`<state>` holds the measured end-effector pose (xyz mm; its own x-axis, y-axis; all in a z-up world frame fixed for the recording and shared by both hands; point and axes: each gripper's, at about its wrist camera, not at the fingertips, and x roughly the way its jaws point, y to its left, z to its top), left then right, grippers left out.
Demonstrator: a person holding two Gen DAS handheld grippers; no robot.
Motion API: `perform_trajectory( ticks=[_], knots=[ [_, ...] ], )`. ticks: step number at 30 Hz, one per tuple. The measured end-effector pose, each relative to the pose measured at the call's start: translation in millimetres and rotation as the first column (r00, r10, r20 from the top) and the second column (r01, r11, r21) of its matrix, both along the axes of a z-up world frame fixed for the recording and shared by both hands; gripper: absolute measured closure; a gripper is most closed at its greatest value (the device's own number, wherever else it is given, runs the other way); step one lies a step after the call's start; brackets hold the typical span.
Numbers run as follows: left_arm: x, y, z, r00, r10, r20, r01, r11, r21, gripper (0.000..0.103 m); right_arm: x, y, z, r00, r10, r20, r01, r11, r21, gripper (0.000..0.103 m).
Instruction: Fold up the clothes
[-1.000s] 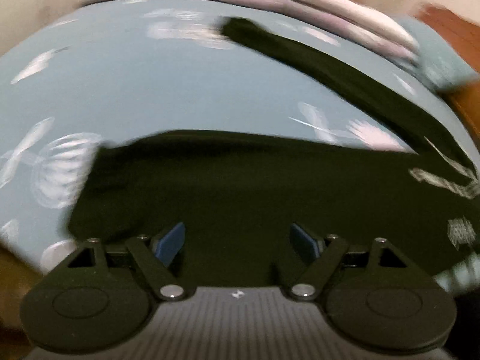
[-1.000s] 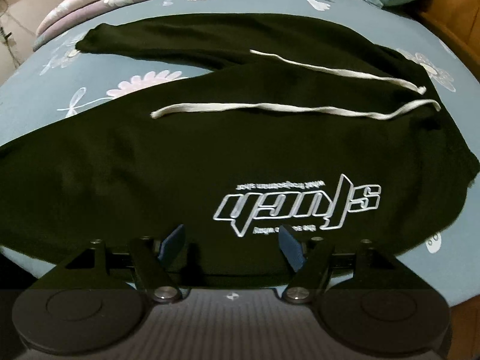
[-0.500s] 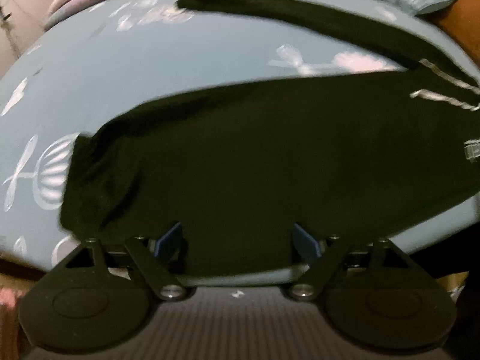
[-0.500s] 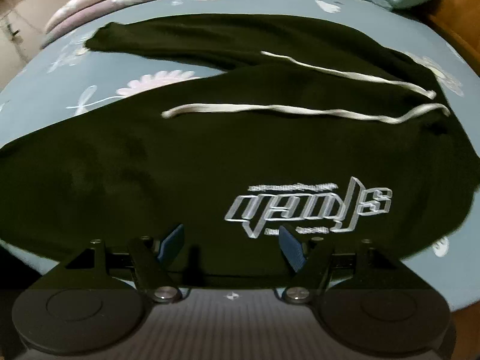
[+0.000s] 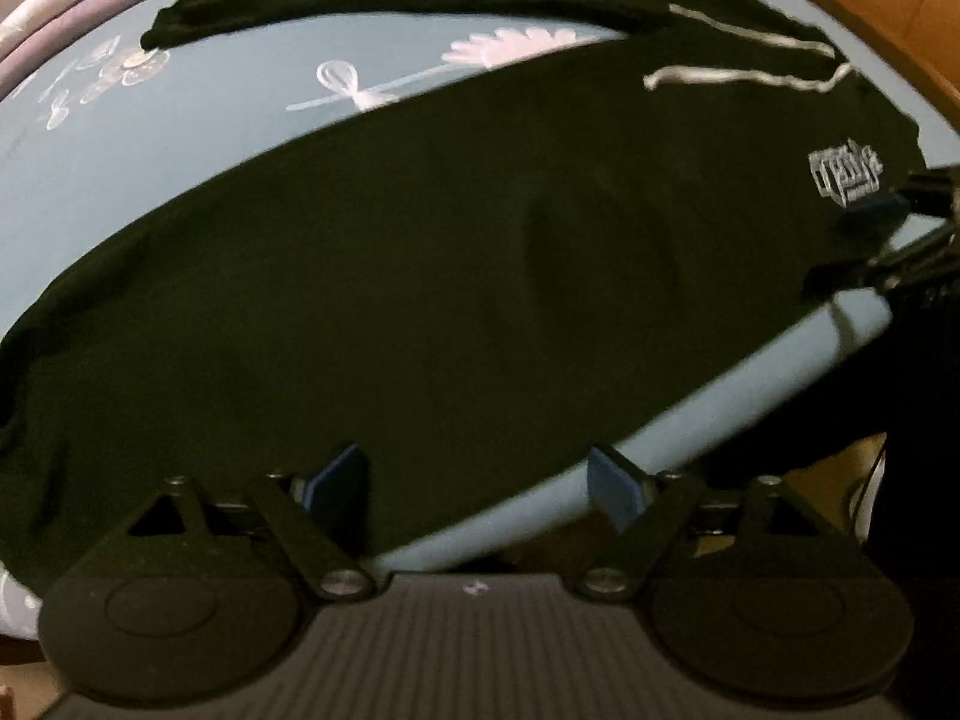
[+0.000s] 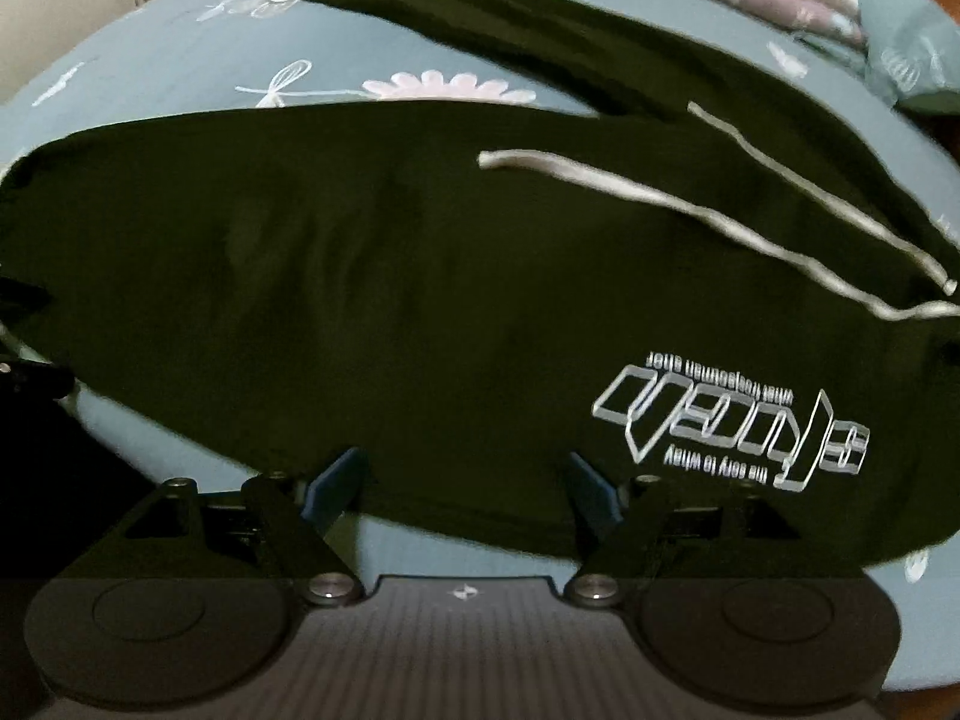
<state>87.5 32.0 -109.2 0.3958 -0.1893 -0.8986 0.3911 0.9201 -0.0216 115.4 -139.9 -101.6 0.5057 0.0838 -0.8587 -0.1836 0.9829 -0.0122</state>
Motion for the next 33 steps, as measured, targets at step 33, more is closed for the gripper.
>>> perform_trajectory(
  ticks=[33],
  knots=[
    [82, 165, 20, 0.857, 0.503, 0.113, -0.433, 0.822, -0.370, 0.013, 1, -35, 7, 0.990, -0.139, -0.009, 0.139, 0.985, 0.103, 0.020]
  ],
)
